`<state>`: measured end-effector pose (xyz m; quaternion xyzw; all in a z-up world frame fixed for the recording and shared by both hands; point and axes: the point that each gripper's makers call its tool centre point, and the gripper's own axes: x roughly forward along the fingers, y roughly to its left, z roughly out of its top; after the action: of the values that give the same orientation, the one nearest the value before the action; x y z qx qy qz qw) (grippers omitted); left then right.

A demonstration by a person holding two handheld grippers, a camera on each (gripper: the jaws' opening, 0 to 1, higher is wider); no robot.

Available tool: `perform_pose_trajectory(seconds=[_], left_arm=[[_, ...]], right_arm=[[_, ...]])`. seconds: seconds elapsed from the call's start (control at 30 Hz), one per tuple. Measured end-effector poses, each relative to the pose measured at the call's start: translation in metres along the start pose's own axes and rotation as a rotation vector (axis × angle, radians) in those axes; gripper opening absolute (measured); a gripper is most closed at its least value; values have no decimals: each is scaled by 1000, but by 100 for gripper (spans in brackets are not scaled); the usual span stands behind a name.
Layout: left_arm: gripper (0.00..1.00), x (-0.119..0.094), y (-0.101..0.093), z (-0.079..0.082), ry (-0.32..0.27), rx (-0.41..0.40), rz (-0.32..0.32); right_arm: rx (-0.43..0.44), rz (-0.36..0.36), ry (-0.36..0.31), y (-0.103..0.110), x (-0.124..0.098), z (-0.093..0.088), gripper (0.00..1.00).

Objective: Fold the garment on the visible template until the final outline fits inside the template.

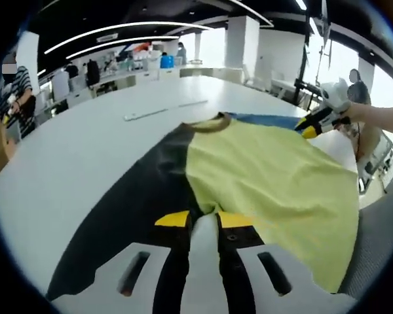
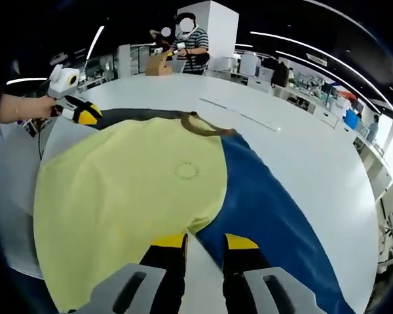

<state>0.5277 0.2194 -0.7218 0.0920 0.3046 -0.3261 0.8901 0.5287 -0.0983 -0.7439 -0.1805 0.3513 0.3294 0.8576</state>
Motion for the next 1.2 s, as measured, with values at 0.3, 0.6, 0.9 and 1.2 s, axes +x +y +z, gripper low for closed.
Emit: perform_pose_trajectory(seconds=[0.3,0.6,0.9,1.2], left_arm=[[11,15,0,-7,34,68,-24],[10,25,0,-8,50,133,-34],[8,31,-2,-12,67,184,-45],[2,33,-1,-9,27,64,-42]], right_arm=[[-126,29,35,3,8,-2,10],[-155,45,31,5,13,1,6],[-119,47,24,7,14,1,1],[-73,43,12,5,14,2,0]])
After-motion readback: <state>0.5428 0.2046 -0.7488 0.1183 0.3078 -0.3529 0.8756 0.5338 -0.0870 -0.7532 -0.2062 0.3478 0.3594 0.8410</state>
